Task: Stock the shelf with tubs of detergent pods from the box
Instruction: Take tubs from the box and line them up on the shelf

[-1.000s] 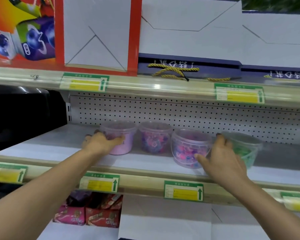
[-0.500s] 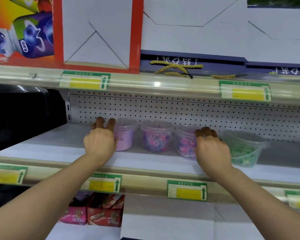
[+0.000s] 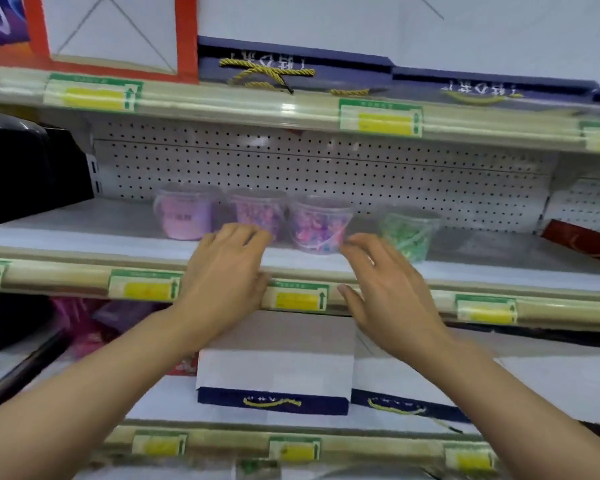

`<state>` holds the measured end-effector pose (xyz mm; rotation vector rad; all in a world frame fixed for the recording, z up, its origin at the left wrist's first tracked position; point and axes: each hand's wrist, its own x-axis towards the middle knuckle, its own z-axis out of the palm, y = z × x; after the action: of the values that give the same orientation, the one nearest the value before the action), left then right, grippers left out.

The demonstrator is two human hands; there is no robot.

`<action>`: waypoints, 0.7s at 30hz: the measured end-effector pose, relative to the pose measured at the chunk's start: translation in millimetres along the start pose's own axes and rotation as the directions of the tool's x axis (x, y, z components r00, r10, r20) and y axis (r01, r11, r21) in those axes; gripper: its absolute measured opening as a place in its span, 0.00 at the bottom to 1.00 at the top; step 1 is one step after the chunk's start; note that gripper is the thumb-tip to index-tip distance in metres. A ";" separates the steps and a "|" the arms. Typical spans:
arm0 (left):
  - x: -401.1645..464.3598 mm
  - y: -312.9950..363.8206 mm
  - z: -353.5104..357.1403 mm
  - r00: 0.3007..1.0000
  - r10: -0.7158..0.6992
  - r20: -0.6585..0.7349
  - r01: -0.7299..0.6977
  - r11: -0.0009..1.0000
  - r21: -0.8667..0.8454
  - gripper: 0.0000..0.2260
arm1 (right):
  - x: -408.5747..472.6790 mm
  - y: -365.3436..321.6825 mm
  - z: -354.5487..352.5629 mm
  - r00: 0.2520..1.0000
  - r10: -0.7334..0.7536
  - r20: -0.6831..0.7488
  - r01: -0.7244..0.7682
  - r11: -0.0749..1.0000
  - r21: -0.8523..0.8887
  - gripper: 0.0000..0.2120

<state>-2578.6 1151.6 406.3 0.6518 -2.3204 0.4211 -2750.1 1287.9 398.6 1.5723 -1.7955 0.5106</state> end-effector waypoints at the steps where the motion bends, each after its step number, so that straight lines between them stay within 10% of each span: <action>1: -6.8 18.2 -2.3 1.000 0.013 0.006 -0.013 1.000 -0.013 0.21 | -13.9 2.8 -2.9 1.000 -0.016 -0.002 0.016 1.000 0.018 0.22; 12: -107.6 219.0 43.6 0.846 -0.262 0.464 0.330 0.941 -0.070 0.14 | -197.8 74.9 11.0 0.935 -0.146 0.322 0.076 0.972 0.221 0.17; 21: -231.2 325.3 107.6 0.552 -0.314 0.772 0.512 0.859 -0.016 0.13 | -364.9 103.2 44.7 0.682 -0.114 0.723 -0.137 0.950 0.279 0.16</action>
<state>-2667.8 1447.5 131.7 1.4291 -2.7576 -0.4692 -2849.2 1532.7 122.9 2.2068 -2.4020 0.1539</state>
